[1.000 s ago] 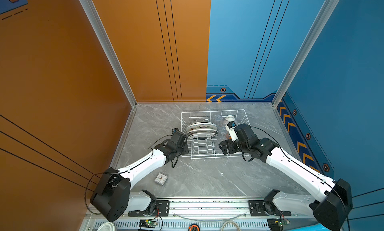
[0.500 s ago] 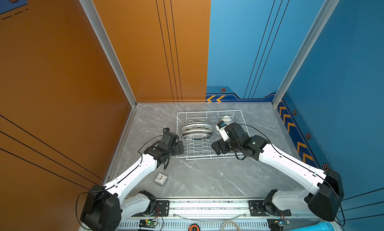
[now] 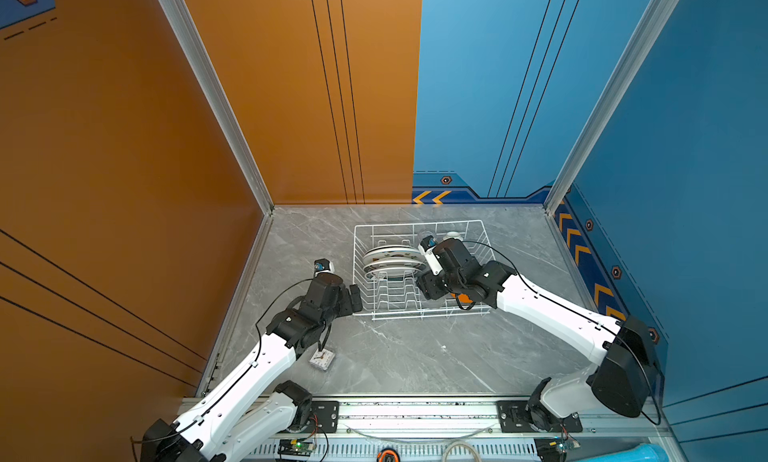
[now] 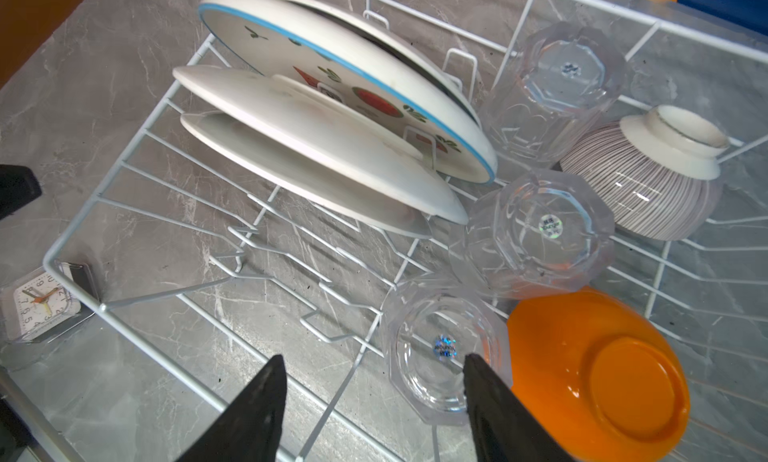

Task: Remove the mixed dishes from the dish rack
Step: 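Lower the right gripper onto the nearest white plate while the left gripper waits, then close the right gripper on the white plate with red-green rim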

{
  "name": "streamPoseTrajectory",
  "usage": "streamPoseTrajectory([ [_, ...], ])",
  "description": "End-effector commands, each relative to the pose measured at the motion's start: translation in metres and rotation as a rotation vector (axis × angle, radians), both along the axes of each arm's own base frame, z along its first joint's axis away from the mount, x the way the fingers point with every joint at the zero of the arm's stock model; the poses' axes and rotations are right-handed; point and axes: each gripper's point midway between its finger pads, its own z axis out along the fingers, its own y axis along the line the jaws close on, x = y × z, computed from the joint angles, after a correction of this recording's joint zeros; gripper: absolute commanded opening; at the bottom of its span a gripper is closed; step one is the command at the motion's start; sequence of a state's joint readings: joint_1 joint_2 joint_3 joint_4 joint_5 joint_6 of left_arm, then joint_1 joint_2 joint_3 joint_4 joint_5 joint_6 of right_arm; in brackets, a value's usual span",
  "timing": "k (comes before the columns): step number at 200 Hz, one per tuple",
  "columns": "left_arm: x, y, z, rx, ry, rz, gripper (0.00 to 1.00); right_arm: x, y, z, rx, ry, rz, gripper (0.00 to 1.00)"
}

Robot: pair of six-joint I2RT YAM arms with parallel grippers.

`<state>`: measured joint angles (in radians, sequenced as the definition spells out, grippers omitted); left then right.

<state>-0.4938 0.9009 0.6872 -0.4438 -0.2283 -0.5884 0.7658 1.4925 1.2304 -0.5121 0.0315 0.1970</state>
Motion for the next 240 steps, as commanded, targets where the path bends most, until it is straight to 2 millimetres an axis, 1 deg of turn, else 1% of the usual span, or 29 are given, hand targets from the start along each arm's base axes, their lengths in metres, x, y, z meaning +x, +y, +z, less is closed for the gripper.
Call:
streamPoseTrajectory([
  [1,-0.006,0.001,-0.009,0.019,0.021,-0.005,0.98,0.009,0.006,0.007,-0.019,-0.034,0.004,0.65],
  [21,-0.005,-0.001,-0.008,0.019,0.016,-0.012,0.98,0.012,0.012,0.002,-0.035,-0.030,0.027,0.56],
  [38,-0.003,-0.003,-0.006,0.016,0.009,-0.013,0.98,0.015,0.016,-0.004,-0.048,-0.028,0.043,0.54],
  [56,-0.002,-0.004,-0.005,0.014,0.003,-0.015,0.98,0.021,0.016,-0.010,-0.074,-0.048,0.040,0.53],
  [65,-0.001,-0.005,-0.005,0.014,0.002,-0.016,0.98,0.024,0.018,-0.011,-0.081,-0.058,0.045,0.50],
  [70,-0.001,-0.005,-0.004,0.013,0.001,-0.015,0.98,0.025,0.018,-0.013,-0.087,-0.060,0.052,0.48],
  [80,0.000,-0.006,-0.005,0.015,0.003,-0.018,0.98,0.028,0.019,-0.016,-0.103,-0.065,0.054,0.40],
  [84,-0.001,-0.006,-0.006,0.016,0.006,-0.018,0.98,0.029,0.019,-0.017,-0.112,-0.065,0.054,0.38],
  [114,-0.001,-0.007,-0.008,0.021,0.012,-0.024,0.98,0.037,0.019,-0.016,-0.149,-0.089,0.065,0.38],
  [129,-0.001,-0.007,-0.009,0.024,0.014,-0.025,0.98,0.042,0.019,-0.014,-0.168,-0.107,0.066,0.40],
  [145,0.000,-0.006,-0.009,0.027,0.013,-0.021,0.98,0.046,0.019,-0.017,-0.191,-0.116,0.085,0.42],
  [172,0.000,-0.006,-0.010,0.032,0.014,-0.021,0.98,0.051,0.025,-0.021,-0.225,-0.129,0.135,0.42],
  [195,0.001,-0.006,-0.010,0.037,0.012,-0.022,0.98,0.051,0.034,-0.026,-0.231,-0.131,0.196,0.42],
  [224,0.001,-0.005,-0.011,0.042,0.013,-0.020,0.98,0.058,0.037,-0.030,-0.259,-0.148,0.206,0.42],
  [240,0.000,-0.005,-0.012,0.044,0.016,-0.020,0.98,0.058,0.040,-0.033,-0.276,-0.153,0.230,0.42],
])
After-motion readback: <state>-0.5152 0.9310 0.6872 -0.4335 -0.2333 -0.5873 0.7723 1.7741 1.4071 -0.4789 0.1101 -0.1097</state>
